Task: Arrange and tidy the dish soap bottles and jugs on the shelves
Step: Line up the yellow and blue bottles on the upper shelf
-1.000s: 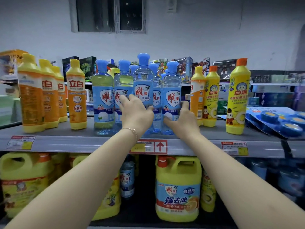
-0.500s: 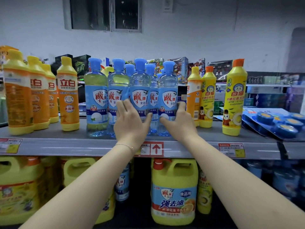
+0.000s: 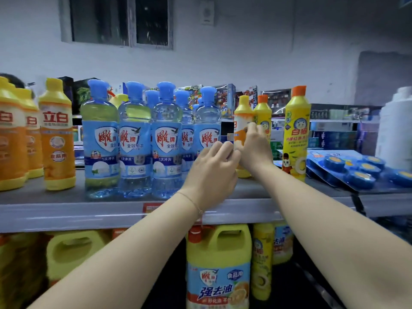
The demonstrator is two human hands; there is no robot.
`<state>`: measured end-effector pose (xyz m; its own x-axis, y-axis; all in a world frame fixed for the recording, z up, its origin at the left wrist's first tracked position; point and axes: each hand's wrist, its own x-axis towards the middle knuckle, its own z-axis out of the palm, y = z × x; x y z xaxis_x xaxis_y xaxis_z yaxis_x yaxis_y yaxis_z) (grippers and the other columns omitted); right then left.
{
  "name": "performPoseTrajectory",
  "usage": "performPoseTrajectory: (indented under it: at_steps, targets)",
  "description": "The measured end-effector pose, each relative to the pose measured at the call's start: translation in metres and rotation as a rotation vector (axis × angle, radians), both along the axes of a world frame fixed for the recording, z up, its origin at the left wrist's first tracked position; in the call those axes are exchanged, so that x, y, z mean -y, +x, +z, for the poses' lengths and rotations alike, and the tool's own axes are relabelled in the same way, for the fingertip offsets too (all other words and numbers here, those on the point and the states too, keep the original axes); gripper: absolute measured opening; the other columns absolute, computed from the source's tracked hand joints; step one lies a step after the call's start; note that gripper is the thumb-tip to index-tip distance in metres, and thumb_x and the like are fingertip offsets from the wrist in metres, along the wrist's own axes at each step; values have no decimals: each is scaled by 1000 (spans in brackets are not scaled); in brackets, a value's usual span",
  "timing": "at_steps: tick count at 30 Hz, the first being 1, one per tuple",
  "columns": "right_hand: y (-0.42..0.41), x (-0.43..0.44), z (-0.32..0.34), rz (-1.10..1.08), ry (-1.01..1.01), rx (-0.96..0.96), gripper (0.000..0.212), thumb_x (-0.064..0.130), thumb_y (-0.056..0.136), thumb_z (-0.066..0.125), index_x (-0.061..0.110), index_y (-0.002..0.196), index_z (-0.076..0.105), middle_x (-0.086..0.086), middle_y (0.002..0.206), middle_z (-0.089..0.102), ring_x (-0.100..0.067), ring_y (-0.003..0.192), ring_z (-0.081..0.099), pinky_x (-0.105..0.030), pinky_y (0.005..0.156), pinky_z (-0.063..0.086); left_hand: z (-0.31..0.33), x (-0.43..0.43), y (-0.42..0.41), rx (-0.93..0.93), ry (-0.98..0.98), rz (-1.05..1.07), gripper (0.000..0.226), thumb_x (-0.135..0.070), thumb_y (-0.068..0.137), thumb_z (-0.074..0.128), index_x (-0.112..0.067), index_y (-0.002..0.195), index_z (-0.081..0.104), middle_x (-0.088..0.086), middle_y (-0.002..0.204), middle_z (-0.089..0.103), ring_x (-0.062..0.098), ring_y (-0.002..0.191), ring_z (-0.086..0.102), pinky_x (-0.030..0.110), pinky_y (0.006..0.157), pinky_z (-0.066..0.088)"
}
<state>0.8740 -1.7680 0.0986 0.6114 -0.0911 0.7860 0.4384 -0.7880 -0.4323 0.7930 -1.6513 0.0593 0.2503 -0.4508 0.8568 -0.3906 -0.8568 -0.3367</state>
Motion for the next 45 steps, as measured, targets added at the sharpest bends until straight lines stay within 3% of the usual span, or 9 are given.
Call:
performPoseTrajectory:
  at_steps: [4,9,11,16,22,31,37,41,45]
  targets:
    - [20,7,5,-76,134,22,48,18,86,56,2,128,38,-20,134,38,-35,123,37,-43,101,36,20,32,1,-194,-216,-195,20,7,78,44,6,93,57,20,91,55,31,76,55,26,69,36]
    - [39,17,1,35,652,-333,64,17,95,49,0,147,16,-24,152,18,-36,140,23,-45,110,25,50,68,28,-566,-758,-288,33,6,89,43,-3,121,44,6,111,41,13,91,38,14,66,31]
    - [46,21,-2,106,845,-420,65,19,94,51,1,146,17,-23,150,25,-38,135,32,-46,107,31,57,73,49,-621,-901,-273,40,5,88,46,-7,125,40,5,118,40,15,100,42,17,73,37]
    - [58,28,-13,38,633,-495,94,19,82,69,8,150,5,-16,151,27,-36,137,30,-46,106,34,58,75,105,-783,-1141,-65,61,-8,86,58,-6,139,28,15,142,36,33,130,39,46,105,41]
    - [66,29,-18,-99,473,-482,75,19,85,66,4,144,22,-19,146,32,-38,132,35,-48,106,38,45,74,133,-1070,-1168,-152,59,-18,86,67,-12,133,31,12,129,51,30,120,51,41,96,45]
    - [55,28,-17,-126,401,-346,66,20,88,64,0,140,30,-17,149,25,-34,135,30,-42,105,38,36,75,139,-853,-1315,-205,38,-15,81,74,-18,109,49,6,118,60,26,111,57,41,93,49]
    - [24,29,-4,96,412,-168,26,16,94,51,7,118,55,-8,115,55,-21,97,50,-27,75,41,48,73,119,-790,-1312,-284,35,-19,83,71,-17,113,54,3,108,61,22,101,59,34,84,48]
    - [-2,33,24,233,488,-104,25,27,95,51,9,109,59,-4,99,63,-21,88,58,-25,68,40,61,77,92,-811,-1243,-357,27,-30,84,69,-16,103,56,3,98,62,22,91,62,34,76,52]
    - [-22,42,50,229,506,-100,54,48,76,72,10,111,55,-2,100,60,-21,91,59,-29,71,43,66,84,65,-813,-1153,-391,34,-28,80,69,-18,108,53,5,102,60,23,87,60,35,72,53]
